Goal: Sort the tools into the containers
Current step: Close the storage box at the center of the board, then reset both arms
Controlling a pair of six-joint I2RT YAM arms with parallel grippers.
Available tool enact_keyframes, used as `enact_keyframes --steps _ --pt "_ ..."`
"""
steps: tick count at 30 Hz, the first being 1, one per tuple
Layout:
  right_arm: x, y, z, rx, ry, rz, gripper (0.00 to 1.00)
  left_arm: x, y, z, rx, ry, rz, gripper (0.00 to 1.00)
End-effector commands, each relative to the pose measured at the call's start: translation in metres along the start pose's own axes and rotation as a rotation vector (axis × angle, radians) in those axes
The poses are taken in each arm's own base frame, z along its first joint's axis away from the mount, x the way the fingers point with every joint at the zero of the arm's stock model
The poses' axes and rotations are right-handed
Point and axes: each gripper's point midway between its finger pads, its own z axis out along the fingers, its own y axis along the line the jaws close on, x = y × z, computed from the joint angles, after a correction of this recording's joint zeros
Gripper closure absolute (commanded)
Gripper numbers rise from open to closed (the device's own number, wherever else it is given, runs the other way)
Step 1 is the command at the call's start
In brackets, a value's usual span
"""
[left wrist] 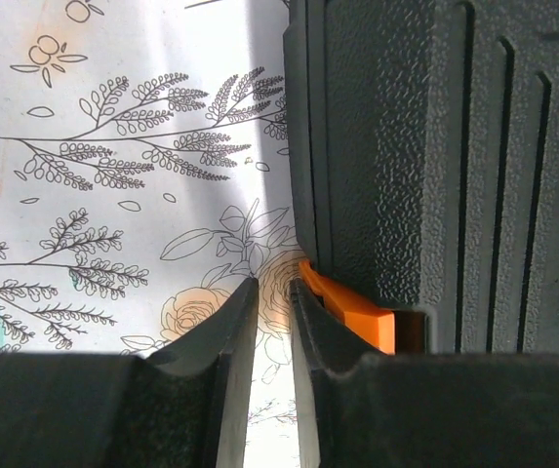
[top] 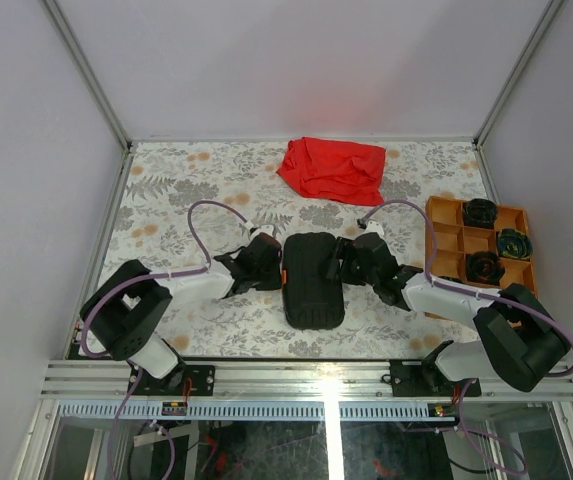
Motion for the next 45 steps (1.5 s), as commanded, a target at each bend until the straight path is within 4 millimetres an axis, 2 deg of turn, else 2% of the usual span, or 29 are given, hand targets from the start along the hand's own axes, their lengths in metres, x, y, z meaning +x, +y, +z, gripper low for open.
enact_keyframes --steps 1,6,8,12,16,19,26,30,32,35,39,45 --pt "0.037 -0.048 -0.014 0.18 0.136 -0.096 0.34 -0.005 -0.005 -0.003 -0.007 -0.035 -0.004 0.8" --pt "0.001 -0.036 -0.028 0.188 0.041 -0.169 0.22 -0.031 0.016 -0.025 -0.103 -0.135 -0.047 0.69" --pt "-0.016 -0.027 -0.036 0.179 -0.003 -0.205 0.17 -0.044 0.021 -0.036 -0.124 -0.18 -0.062 0.61" --pt "-0.046 -0.011 -0.052 0.155 -0.089 -0.27 0.1 -0.074 0.025 -0.069 -0.139 -0.294 -0.07 0.48" --pt "-0.069 0.001 -0.073 0.132 -0.162 -0.336 0.01 -0.106 0.024 -0.111 -0.142 -0.427 -0.06 0.42" --pt "-0.086 0.009 -0.096 0.105 -0.236 -0.379 0.01 -0.125 0.02 -0.146 -0.124 -0.524 -0.057 0.35" --pt "-0.121 0.017 -0.16 0.072 -0.446 -0.43 0.01 -0.156 0.018 -0.224 -0.099 -0.709 -0.034 0.15" --pt "-0.136 0.013 -0.197 0.062 -0.591 -0.42 0.01 -0.162 0.028 -0.269 -0.076 -0.834 -0.085 0.01" --pt "-0.14 0.005 -0.209 0.083 -0.649 -0.391 0.01 -0.161 0.036 -0.282 -0.069 -0.884 -0.114 0.0" --pt "-0.136 -0.015 -0.216 0.138 -0.679 -0.328 0.01 -0.155 0.047 -0.292 -0.071 -0.927 -0.155 0.0" --pt "-0.123 -0.035 -0.211 0.179 -0.674 -0.262 0.01 -0.145 0.063 -0.291 -0.105 -0.939 -0.186 0.0" --pt "-0.117 -0.045 -0.21 0.17 -0.71 -0.217 0.01 -0.136 0.073 -0.285 -0.13 -0.926 -0.191 0.0"
